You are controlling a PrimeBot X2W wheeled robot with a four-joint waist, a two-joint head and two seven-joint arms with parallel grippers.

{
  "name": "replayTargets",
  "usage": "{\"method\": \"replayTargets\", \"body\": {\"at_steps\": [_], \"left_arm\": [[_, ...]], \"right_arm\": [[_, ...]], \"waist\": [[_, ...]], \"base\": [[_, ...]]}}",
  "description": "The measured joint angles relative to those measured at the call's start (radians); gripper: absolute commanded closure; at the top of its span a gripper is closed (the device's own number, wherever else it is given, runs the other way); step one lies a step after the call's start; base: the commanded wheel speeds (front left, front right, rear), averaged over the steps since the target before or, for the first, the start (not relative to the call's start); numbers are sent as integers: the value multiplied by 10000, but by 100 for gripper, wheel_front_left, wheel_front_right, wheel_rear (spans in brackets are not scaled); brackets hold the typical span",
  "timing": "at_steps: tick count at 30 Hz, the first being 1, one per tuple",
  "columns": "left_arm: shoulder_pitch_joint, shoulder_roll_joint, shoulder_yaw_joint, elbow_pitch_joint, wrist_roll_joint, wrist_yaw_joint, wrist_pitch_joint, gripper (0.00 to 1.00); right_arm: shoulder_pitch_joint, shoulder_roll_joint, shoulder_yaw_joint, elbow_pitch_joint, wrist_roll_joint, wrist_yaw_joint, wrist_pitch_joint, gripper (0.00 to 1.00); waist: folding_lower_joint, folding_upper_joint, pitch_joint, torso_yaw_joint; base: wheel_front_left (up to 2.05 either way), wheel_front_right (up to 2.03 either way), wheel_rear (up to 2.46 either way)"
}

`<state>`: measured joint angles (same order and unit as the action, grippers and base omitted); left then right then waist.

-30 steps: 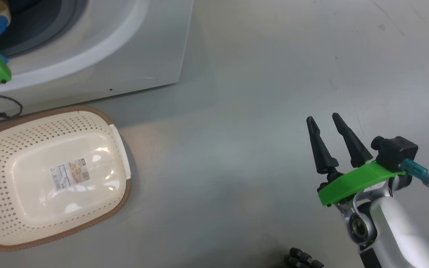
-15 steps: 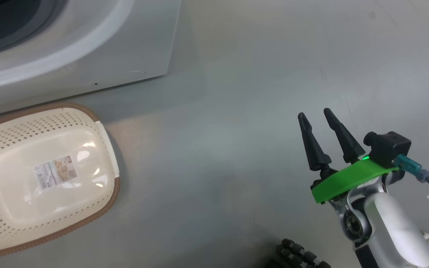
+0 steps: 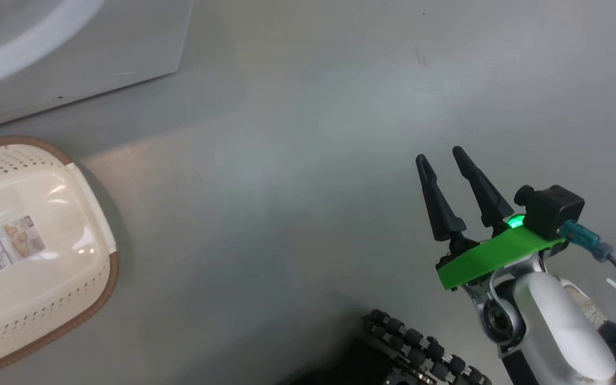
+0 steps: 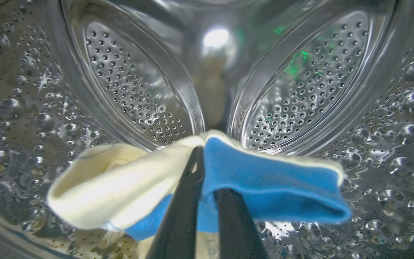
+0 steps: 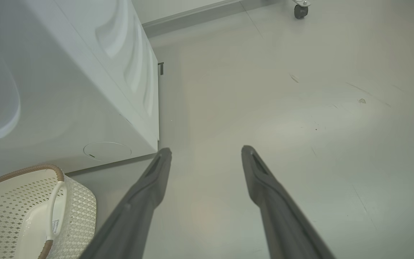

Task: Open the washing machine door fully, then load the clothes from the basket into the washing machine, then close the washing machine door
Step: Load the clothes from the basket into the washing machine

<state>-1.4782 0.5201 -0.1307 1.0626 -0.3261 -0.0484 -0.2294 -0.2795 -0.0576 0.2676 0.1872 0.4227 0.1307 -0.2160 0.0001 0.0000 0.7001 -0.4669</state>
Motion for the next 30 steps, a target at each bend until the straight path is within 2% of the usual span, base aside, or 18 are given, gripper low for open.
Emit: {"method": "replayTargets", "body": {"at_steps": [3, 4, 5, 12, 16, 30], "left_arm": [[-271, 15, 234, -63, -222, -148, -138, 100], [-351, 6, 261, -65, -282, -272, -182, 67], [-380, 4, 282, -58, -328, -316, -182, 0], [-389, -15, 299, 84, -433, -523, -259, 0], [-333, -209, 347, -71, -512, -579, -261, 0], [2496, -1515, 577, -681, -545, -652, -268, 0]], "right_arm": [[-1, 17, 84, 6, 88, 0, -56, 0], [-1, 15, 84, 13, 88, 0, -59, 0], [-1, 17, 90, 19, 88, 0, -100, 0], [-2, 17, 65, 92, 88, 0, -159, 0], [-46, 13, -52, 121, 86, 0, -188, 0], [-148, -299, -788, 27, -121, 0, 111, 0]], "waist": [[0, 0, 247, -204], [0, 0, 318, -245], [1, 0, 369, -275], [0, 0, 432, -257], [0, 0, 364, -29], [-1, 1, -712, 1165]], "base": [[0, 0, 0], [0, 0, 0], [0, 0, 0], [0, 0, 0], [0, 0, 0], [0, 0, 0]]}}
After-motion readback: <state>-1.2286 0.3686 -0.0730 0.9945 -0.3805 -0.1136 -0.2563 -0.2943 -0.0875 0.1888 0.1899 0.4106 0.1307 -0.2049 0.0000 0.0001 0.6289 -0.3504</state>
